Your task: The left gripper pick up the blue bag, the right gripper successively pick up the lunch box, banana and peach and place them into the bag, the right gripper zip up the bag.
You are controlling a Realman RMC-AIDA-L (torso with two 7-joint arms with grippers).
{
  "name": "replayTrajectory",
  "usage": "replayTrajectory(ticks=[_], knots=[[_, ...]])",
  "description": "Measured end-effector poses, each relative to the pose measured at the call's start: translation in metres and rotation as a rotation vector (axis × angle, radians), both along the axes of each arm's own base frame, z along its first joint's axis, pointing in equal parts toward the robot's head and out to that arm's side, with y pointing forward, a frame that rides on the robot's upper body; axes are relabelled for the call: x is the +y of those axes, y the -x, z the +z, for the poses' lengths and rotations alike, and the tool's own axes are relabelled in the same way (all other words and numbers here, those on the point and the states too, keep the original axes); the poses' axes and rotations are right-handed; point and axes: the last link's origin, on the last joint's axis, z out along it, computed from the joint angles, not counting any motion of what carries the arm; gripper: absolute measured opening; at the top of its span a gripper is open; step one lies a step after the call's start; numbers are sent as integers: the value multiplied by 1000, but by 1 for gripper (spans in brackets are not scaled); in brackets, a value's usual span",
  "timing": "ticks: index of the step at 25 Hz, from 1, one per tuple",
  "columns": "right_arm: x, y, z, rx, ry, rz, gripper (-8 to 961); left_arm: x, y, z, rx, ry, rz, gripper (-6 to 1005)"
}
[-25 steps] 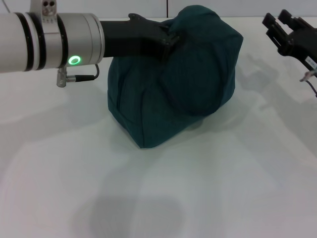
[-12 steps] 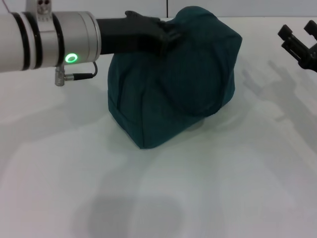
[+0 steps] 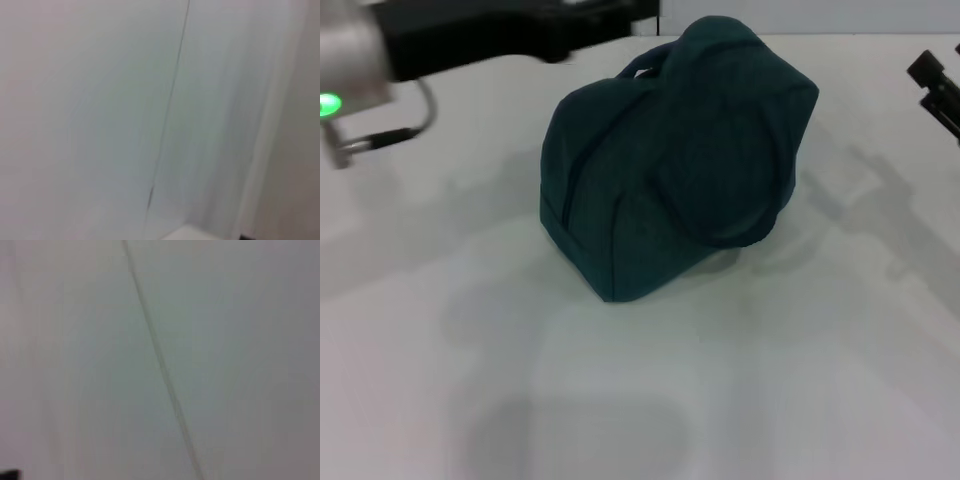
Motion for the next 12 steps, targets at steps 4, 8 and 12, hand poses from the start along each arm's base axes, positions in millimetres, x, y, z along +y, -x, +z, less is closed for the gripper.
replayTrajectory(ticks=[4,8,12], knots=[[-19,7,22,19,110,193,817,-23,24,17,-90,31,-85,559],[-43,8,30,-25,239,348,816,-53,53,25,-103,53,-151,730],[-64,5,28,-86,353,453,816,-78,88,15,-51,79,-122,834]])
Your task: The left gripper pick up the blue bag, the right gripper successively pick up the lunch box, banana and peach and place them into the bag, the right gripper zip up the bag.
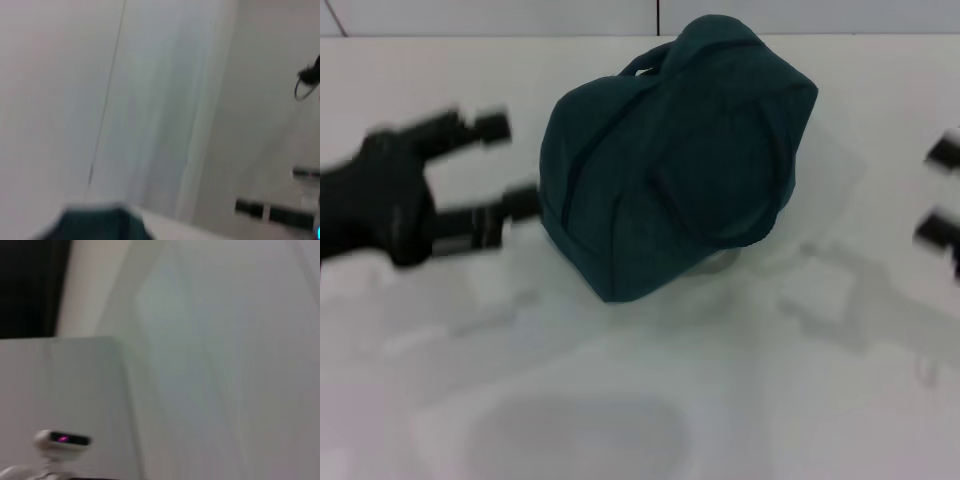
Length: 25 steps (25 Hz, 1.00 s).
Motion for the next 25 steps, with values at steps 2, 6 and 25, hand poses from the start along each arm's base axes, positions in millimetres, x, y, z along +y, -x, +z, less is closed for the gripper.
replayTrajectory(ticks=[2,6,25], knots=[[-8,-1,-8,-47,38,42,813,-11,16,-12,38,14,7,874],[-23,-4,-30,-116,59,99,811,-27,43,-34,97,59,32,895],[-39,-1,-97,-232,86,79,811,-67,90,-59,104,14,40,890]])
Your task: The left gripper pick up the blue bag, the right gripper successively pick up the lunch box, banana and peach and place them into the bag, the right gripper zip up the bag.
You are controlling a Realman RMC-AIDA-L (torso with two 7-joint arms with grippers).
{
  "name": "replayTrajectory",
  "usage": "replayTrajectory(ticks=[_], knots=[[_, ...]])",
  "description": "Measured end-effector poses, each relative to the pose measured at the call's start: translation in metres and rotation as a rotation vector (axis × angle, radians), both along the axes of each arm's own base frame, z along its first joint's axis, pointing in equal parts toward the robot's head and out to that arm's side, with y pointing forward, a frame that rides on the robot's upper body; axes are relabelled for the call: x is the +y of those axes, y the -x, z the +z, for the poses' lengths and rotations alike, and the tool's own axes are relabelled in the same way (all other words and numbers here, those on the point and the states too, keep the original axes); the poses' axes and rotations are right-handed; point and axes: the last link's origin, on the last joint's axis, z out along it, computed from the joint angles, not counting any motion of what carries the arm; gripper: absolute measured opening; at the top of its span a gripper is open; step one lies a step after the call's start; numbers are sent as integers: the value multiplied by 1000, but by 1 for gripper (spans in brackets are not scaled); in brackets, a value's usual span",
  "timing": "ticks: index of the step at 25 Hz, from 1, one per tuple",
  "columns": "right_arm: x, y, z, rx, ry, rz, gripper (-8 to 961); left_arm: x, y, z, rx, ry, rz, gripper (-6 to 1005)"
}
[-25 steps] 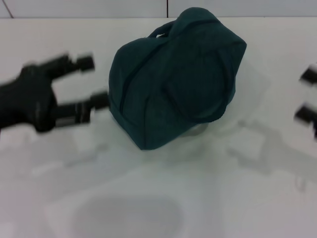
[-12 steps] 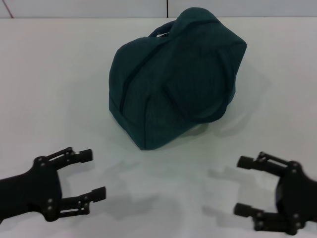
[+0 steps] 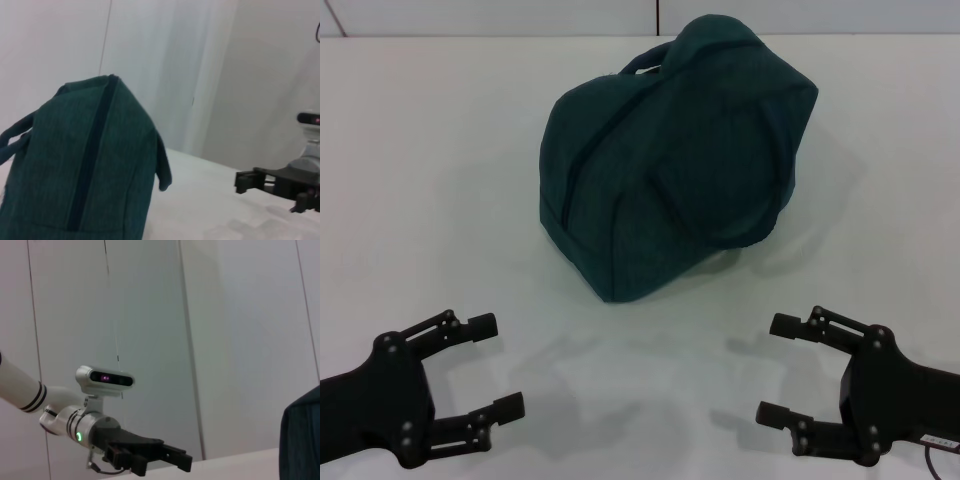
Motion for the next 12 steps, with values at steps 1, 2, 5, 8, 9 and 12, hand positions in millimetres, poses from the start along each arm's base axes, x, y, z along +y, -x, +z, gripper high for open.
replayTrajectory(ticks=[1,2,5,8,9,12], knots=[[0,0,0,1,-3,1,811,0,-1,0,-4,0,-3,888],[1,0,0,2,-6,0,811,-1,-1,1,-7,1,-5,887],[2,-1,1,1,-16,-9,811,0,-2,1,-10,2,-9,887],[3,-1,2,3,-25,-15,811,1,-2,1,-10,2,-12,887],[3,-1,2,3,-26,-15,811,1,-2,1,-10,2,-13,887],[3,-1,2,5,-30,-13,811,2,-3,0,-13,2,-15,887]])
